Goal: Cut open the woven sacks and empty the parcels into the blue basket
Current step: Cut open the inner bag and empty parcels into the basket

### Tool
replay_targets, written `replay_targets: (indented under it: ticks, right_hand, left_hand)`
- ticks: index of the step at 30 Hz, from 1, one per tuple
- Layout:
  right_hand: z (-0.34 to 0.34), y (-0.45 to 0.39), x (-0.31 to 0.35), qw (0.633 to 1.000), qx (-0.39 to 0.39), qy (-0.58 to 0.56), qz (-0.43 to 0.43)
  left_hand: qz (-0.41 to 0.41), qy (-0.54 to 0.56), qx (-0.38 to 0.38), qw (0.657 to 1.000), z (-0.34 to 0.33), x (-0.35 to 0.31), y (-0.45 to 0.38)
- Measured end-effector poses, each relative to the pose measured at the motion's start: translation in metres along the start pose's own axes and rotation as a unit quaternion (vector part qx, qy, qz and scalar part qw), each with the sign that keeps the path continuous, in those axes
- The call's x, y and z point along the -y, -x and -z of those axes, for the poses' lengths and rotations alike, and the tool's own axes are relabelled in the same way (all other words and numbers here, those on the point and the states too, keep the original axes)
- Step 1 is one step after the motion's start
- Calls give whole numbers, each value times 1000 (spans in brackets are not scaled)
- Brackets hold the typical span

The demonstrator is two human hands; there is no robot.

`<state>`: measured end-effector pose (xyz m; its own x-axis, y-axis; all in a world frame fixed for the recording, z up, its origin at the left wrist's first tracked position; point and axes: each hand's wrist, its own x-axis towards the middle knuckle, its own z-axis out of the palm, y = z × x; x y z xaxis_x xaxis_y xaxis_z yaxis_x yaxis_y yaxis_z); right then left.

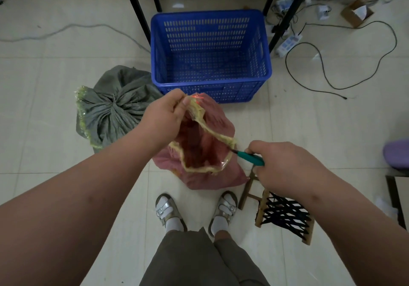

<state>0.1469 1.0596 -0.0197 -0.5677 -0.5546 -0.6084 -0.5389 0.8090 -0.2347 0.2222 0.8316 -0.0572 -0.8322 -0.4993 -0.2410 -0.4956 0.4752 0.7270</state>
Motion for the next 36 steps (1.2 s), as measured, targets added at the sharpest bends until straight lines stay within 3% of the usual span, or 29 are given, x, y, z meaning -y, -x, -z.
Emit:
replay_targets:
  ticks: [6,11,16,20,25,30,33,36]
  right_hand:
    - [-1,-6,-8,999,45,-4,-26]
    - [8,-5,-22,997,26,-65,-38]
    - [30,2,-33,988,19,-146,-54]
    - [42,13,-16,992,19,-121,14]
    - [31,-4,8,997,-38,26,64]
    - [37,-12,-8,996,-54,70,3]
    - [37,-13,-30,993,-53,97,-53]
    - [35,-9,-39,993,-55,-24,-100]
  left_hand:
    - [63,136,52,987,-2,-12,-1]
    - [150,242,22,958,-3,-10,-7]
    - [164,266,22,950,-2,-11,-9]
    - [189,323,15,927,-1,-19,-12]
    - [155,311,51,936,-2,-38,-15]
    - [138,253,50,956,7,-38,-17]
    - [158,279,16,947,16,-35,-19]
    - [161,284,10,945,23,-35,-19]
